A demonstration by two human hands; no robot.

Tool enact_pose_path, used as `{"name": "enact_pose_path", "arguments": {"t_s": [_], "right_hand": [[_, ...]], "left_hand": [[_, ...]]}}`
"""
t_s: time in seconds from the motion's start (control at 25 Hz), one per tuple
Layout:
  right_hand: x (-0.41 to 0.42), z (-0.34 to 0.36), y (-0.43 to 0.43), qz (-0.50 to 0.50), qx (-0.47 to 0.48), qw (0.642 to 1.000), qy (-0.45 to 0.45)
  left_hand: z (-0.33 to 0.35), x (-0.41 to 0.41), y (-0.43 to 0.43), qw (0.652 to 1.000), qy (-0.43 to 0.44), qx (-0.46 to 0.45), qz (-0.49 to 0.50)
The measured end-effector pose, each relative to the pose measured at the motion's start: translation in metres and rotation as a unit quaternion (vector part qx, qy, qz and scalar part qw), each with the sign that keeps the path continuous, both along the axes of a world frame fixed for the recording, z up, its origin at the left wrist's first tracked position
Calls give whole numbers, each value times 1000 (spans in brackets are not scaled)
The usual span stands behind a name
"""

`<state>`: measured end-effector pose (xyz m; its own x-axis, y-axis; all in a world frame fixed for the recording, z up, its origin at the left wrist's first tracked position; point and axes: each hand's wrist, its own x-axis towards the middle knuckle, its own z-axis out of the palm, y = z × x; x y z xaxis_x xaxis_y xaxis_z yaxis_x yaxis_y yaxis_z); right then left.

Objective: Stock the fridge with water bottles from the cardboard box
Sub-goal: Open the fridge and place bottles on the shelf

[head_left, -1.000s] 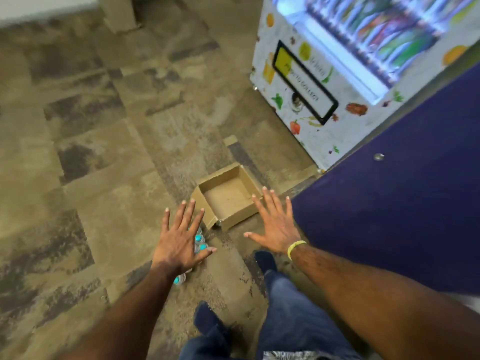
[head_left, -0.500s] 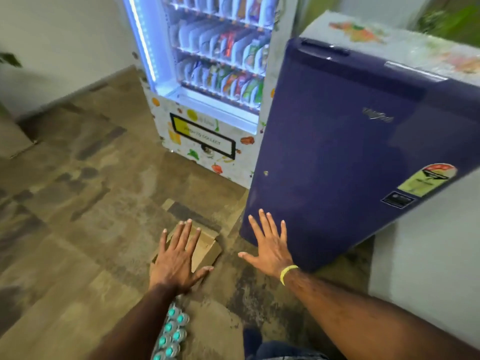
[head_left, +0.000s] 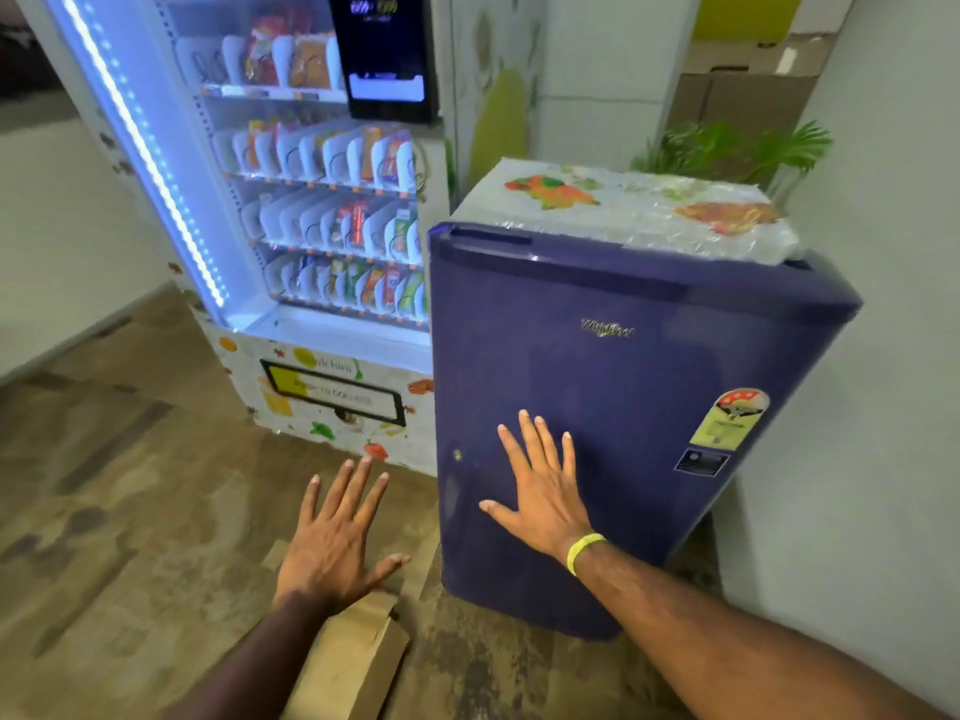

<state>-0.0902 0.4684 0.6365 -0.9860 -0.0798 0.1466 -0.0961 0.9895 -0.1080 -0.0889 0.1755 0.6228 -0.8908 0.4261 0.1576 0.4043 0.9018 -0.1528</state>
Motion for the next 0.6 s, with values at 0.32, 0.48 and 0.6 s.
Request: {"name": "enact_pose_path", "arguments": {"t_s": [0.32, 0.48, 0.6], "right_hand": [[-103, 144, -1, -47, 51, 981, 181], [-140, 180, -17, -80, 67, 987, 119], [-156, 184, -26, -119, 89, 984, 98]], "left_hand": [[52, -92, -13, 996, 64, 8, -55], [63, -117, -26, 994, 77, 18, -75], [62, -126, -40, 993, 76, 24, -88]]}}
